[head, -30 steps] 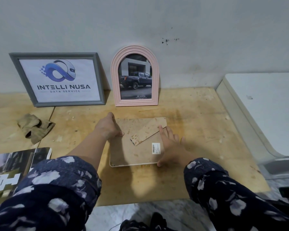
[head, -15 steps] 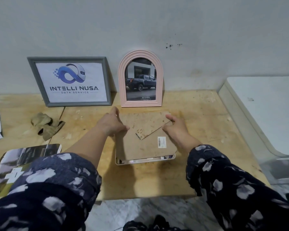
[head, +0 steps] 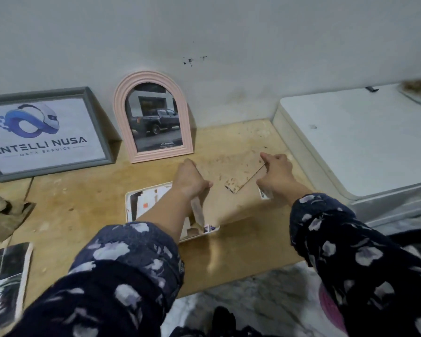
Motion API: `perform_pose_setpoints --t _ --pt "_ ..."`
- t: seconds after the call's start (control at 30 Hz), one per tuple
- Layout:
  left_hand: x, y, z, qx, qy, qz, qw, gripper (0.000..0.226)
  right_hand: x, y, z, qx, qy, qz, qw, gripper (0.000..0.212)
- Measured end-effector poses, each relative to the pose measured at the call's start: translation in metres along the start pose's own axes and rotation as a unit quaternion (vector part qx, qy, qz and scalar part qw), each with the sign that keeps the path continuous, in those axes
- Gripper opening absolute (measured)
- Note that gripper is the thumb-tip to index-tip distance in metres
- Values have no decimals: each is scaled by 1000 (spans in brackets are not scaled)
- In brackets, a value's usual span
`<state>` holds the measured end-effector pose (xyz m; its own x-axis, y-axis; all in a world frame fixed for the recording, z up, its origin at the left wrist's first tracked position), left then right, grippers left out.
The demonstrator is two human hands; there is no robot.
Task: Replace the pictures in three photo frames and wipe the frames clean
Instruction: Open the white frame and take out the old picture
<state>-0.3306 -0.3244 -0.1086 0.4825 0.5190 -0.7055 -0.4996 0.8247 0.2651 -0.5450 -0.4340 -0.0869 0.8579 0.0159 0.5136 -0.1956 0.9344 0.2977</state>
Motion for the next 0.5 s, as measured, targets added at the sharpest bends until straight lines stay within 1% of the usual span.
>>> perform_pose_setpoints --t 0.1,0.17,0.23,0.33,0.4,0.5 --pt "-23 -5 -37 40 -30 -32 998 84 -38 -10 6 4 31 -27 999 76" --pt "-30 -6 -59 68 -59 -39 995 89 -57 -18 6 4 43 -36 998 73" --pt "-30 -8 -75 82 -100 -34 991 93 -67 -22 -2 16 49 -39 998 74" --pt "-28 -11 -86 70 -178 -24 981 100 -80 -26 -13 44 64 -53 996 79" --pt "-27 -14 -89 64 -248 -31 966 100 -85 -27 -18 52 89 -48 993 79" --pt "-23 -16 -92 70 -312 -46 946 94 -88 -28 -23 53 133 -41 989 70"
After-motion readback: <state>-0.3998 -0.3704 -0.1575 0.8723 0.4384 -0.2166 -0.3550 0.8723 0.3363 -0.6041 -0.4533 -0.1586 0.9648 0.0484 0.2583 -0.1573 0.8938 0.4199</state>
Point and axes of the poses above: each hand's wrist, its own y-axis away from the middle knuckle, its own z-axis out of the back of the hand, x = y × z, the point moved 10 cm from there along -y, towards the middle knuckle, and after that the axes turned 6 degrees about -z, right-handed, at the moved point
